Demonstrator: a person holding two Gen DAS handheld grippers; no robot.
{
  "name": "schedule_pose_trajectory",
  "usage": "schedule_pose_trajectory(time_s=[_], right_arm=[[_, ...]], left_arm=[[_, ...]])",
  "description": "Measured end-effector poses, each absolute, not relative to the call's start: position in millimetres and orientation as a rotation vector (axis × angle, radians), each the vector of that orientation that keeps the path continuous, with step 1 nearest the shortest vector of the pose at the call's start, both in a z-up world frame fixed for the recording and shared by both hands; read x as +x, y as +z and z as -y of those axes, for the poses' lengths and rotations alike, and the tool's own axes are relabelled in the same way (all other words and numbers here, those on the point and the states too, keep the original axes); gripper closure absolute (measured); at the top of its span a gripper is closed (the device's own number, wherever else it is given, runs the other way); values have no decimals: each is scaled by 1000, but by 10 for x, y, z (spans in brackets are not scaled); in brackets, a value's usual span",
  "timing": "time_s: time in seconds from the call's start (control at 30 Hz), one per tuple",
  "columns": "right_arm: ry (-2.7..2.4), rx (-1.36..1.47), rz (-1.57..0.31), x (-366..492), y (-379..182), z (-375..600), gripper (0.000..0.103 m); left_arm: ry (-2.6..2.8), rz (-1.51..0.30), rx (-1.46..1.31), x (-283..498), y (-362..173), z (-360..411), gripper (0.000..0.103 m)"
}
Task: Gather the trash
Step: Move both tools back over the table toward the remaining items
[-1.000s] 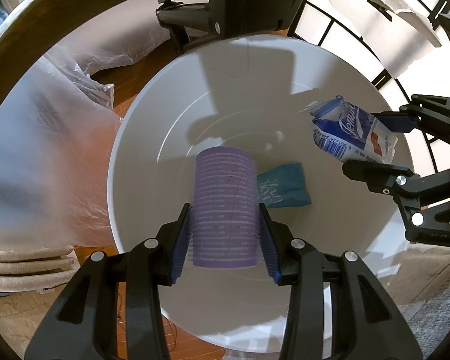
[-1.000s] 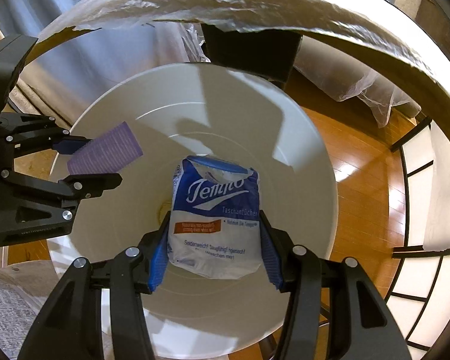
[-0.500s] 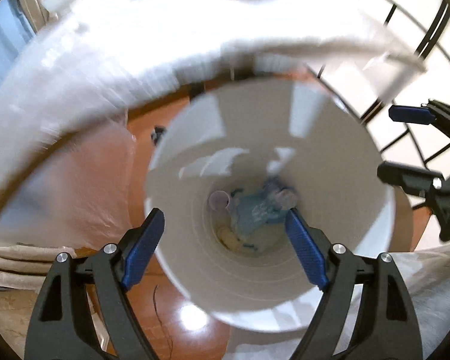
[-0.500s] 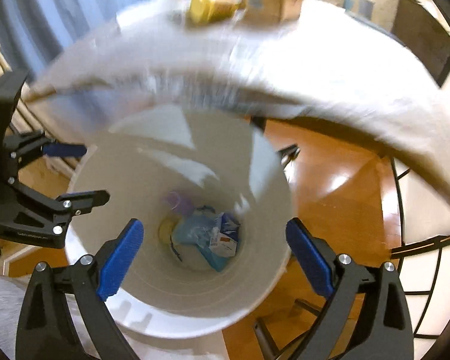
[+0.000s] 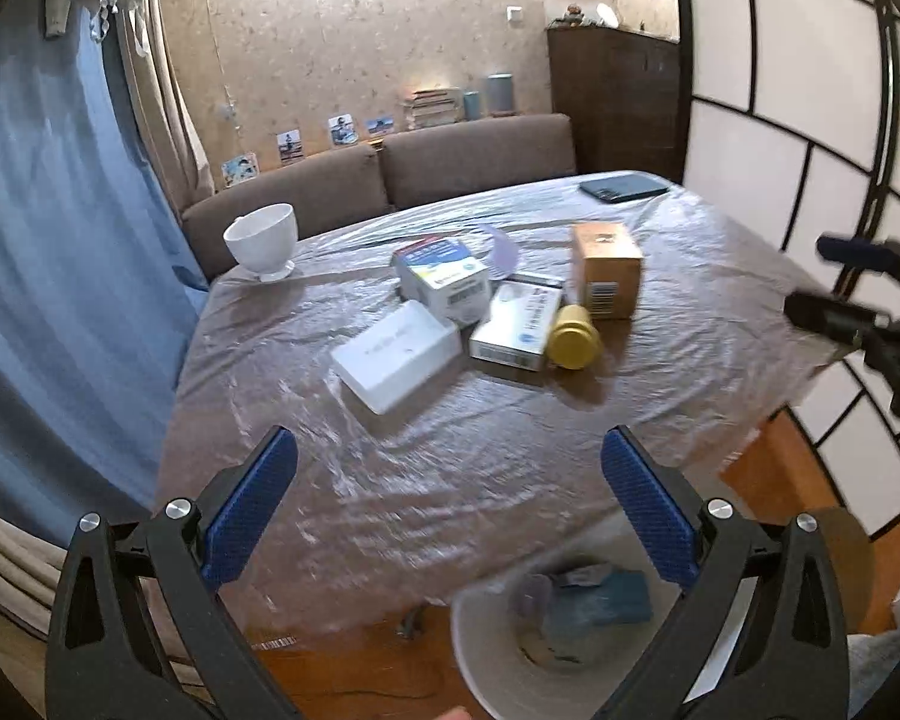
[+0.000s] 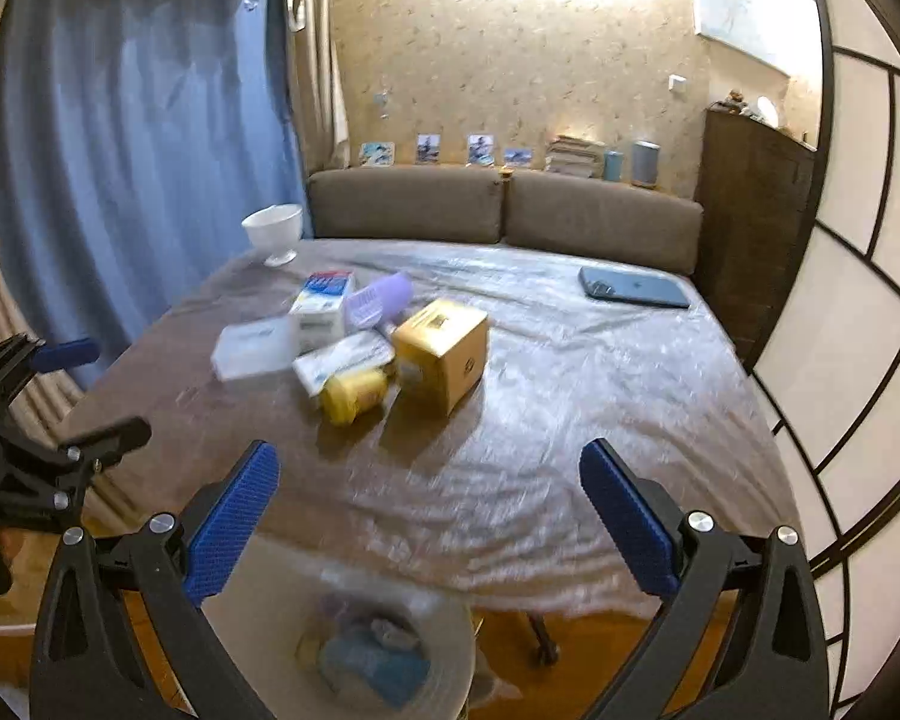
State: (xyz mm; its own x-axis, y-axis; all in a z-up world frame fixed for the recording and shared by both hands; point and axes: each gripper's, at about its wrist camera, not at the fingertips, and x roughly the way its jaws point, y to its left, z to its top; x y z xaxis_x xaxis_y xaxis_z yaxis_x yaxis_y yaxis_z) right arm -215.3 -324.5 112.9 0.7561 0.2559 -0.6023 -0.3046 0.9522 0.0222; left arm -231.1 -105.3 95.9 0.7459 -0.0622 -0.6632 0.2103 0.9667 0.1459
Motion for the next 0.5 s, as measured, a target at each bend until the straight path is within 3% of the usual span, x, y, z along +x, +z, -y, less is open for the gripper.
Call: schedule_pose_trajectory(time_s=[0.23,0.5], right_arm=[[460,-80,-704,-1828,916,2928,4],[544,-168,-755,-1575,621,2554,4]], left_arm=[[-137,-718,300,-1980,900,998,1],[-255,-856,56,-1415,729,646,1]])
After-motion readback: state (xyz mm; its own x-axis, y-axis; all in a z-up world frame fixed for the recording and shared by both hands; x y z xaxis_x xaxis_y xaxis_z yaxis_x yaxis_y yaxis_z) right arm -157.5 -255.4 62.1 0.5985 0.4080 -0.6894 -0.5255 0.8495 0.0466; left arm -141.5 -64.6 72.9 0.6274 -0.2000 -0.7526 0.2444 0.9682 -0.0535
